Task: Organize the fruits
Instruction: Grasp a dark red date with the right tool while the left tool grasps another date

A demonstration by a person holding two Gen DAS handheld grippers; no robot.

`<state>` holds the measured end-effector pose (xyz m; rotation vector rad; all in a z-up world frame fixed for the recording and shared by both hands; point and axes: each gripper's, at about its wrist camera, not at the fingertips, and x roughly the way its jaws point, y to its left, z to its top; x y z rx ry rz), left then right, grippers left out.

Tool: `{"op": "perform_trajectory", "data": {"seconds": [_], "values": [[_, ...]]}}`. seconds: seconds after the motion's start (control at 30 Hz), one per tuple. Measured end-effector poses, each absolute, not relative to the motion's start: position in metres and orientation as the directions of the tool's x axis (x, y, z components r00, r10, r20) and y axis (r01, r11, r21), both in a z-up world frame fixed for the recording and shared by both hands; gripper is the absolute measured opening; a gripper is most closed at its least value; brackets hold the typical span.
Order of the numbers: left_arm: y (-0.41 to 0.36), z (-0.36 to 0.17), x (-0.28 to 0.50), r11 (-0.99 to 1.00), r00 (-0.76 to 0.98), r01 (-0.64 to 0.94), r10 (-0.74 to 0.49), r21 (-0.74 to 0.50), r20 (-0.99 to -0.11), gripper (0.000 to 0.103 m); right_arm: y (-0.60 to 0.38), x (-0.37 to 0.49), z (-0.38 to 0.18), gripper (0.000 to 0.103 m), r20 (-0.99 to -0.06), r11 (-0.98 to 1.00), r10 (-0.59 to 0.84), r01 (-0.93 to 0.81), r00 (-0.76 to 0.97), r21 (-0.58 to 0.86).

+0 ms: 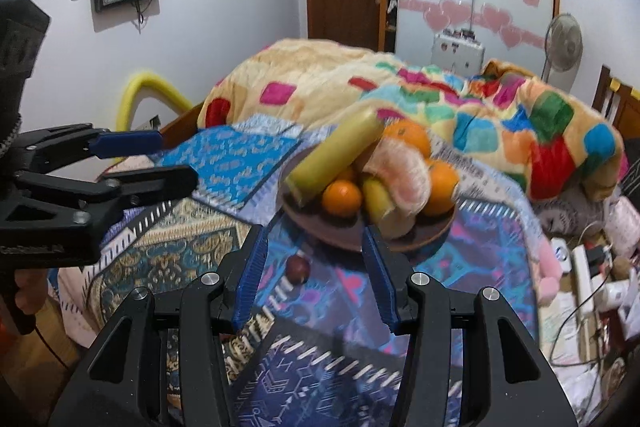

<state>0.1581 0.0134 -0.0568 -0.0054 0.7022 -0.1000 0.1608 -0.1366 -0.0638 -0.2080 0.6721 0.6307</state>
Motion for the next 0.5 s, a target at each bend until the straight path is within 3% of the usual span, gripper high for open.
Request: {"op": "perform_trajectory", "data": {"seconds": [0.4,0.5], "values": [[0.038,-0.1,0.165,0.996,0.703,0.053,-0.086,-0.069,-0.706,0.064,-0.114,0.176,-0.11,0.045,-0.737,0.778,0.447,-0.626,0.507,0.042],[0.04,-0.104,0.166,0.996,0.7,0.057,-0.088,-0.068,-0.709,0.064,-0.109,0.181,-0.115,0.033,-0.75,0.778,0.436,-0.627,0.498,0.037]]}}
